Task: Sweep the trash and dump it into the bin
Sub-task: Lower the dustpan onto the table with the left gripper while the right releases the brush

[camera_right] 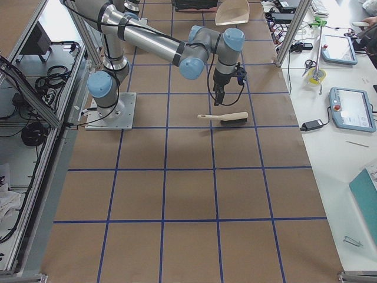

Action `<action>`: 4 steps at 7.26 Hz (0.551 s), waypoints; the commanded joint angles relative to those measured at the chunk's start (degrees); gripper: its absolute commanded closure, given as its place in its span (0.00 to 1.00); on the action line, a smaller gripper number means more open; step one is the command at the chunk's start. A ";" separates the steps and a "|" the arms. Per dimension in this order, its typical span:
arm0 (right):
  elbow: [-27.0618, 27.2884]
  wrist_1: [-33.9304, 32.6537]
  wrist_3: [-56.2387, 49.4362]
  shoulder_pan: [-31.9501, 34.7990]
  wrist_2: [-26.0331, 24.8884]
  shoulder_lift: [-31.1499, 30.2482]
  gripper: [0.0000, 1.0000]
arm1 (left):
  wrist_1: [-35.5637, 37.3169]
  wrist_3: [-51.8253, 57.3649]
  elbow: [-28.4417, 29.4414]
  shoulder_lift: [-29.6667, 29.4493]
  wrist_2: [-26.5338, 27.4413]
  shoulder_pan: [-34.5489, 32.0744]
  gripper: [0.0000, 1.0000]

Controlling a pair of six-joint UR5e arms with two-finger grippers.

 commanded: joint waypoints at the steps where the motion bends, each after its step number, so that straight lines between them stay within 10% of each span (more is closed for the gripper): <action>1: -1.68 4.56 1.04 4.15 0.59 -5.40 0.00 | -1.47 -11.40 -3.46 -1.22 -1.78 -3.28 1.00; 4: -1.60 5.46 6.15 14.09 2.26 -6.03 0.00 | -4.54 -14.87 -3.83 -1.83 3.73 -7.51 1.00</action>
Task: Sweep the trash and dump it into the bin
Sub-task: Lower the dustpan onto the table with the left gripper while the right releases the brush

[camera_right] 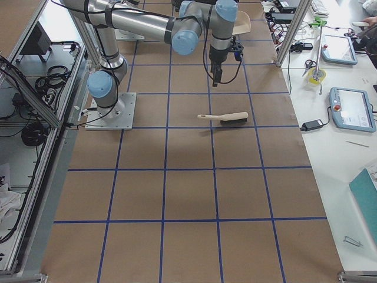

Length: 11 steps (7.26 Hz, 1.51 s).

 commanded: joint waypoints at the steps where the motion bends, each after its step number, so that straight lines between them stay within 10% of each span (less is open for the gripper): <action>1: 0.00 0.36 1.16 5.82 0.52 -0.52 0.00 | -2.22 -0.72 -0.11 -1.35 3.27 -1.38 1.00; 11: 0.62 0.62 8.46 7.69 2.82 -3.85 0.00 | -5.14 -0.98 -0.11 -2.24 9.93 -4.27 1.00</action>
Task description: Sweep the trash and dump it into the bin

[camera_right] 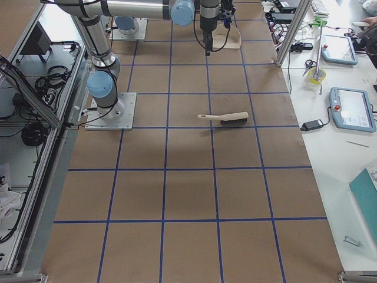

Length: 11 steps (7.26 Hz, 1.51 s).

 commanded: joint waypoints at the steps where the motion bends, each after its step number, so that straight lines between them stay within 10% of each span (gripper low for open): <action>1: 0.22 0.11 -0.08 0.03 -0.92 -0.70 0.00 | 0.74 -0.13 0.26 -0.29 2.10 -1.28 1.00; 2: 0.31 0.20 -0.08 0.03 -0.92 -0.70 0.00 | 0.04 -0.74 0.87 -0.20 2.19 -1.37 0.01; 6: 0.48 0.12 0.00 0.03 -0.92 -0.87 0.00 | -1.44 -5.81 0.44 3.47 2.19 -1.46 0.00; 11: 1.97 0.12 0.00 -0.05 -1.01 -1.49 0.00 | -16.12 -29.97 -4.82 21.56 1.14 -1.55 0.04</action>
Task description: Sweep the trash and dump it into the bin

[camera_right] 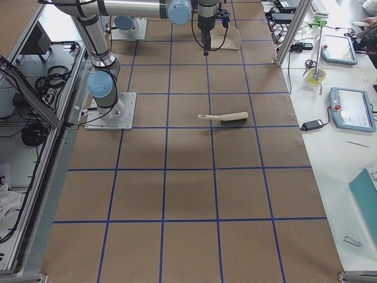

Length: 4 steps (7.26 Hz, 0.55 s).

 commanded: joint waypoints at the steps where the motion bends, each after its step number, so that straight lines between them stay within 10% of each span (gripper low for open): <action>1: 1.45 -0.09 0.00 0.01 -0.12 -0.74 0.00 | -7.86 -11.12 -3.00 9.38 -0.40 0.05 0.04; 4: 1.45 -0.09 0.00 -0.08 -0.12 -0.84 0.00 | -14.94 -35.23 -3.02 16.02 -1.54 -0.04 0.05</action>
